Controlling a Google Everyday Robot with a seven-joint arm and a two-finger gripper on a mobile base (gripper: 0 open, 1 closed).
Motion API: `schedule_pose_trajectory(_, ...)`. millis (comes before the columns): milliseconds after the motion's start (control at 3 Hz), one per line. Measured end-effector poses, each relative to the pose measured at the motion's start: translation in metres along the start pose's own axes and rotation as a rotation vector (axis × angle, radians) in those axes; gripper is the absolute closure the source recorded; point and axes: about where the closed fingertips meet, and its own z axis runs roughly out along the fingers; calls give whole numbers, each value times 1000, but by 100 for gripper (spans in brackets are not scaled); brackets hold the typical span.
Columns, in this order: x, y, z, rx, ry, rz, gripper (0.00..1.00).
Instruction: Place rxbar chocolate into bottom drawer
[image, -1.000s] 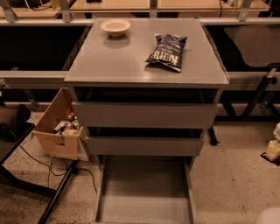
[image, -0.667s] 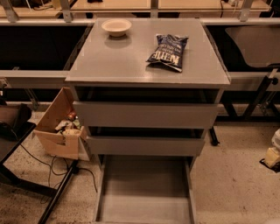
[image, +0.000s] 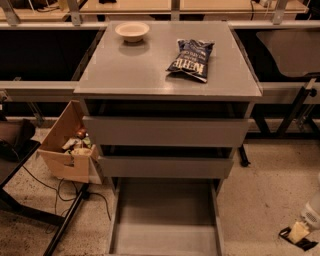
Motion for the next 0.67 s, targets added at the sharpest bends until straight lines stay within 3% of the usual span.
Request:
schedule_pose_trajectory(333,-19,49,48,-147,-61,-188,100)
schedule_pose_trajectory(667,-24,99,70,-223,-108,-293,100)
